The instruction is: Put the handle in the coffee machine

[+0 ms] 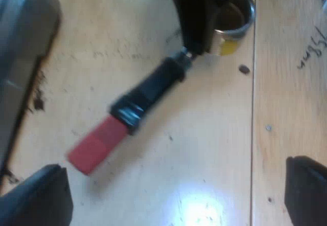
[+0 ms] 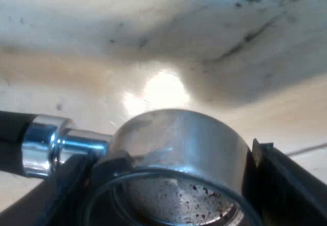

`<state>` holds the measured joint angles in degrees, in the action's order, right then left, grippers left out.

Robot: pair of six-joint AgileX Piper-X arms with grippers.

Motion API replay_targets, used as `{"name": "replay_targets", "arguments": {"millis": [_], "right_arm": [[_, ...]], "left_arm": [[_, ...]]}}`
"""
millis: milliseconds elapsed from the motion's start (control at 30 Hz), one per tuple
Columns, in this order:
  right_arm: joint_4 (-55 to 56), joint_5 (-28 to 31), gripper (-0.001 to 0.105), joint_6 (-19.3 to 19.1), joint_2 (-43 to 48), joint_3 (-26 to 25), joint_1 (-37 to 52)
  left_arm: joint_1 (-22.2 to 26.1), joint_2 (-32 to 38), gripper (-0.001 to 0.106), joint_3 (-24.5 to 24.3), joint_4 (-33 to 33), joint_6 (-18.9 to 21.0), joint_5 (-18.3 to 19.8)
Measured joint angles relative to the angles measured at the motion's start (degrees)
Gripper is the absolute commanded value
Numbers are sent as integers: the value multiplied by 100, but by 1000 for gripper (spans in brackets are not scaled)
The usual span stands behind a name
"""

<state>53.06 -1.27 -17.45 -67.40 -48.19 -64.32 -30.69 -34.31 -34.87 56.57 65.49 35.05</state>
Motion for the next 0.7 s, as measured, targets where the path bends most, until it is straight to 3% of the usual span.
{"name": "replay_targets", "arguments": {"millis": [233, 467, 700], "right_arm": [[257, -273, 0, -882, 315, -17, 0], [824, -420, 0, -2413, 343, -516, 158], [1019, -799, 0, -3890, 343, -985, 1182]], "left_arm": [[0, 0, 86, -301, 14, -32, 0], [0, 0, 86, -440, 53, -113, 0], [0, 0, 86, -768, 413, -128, 0]]}}
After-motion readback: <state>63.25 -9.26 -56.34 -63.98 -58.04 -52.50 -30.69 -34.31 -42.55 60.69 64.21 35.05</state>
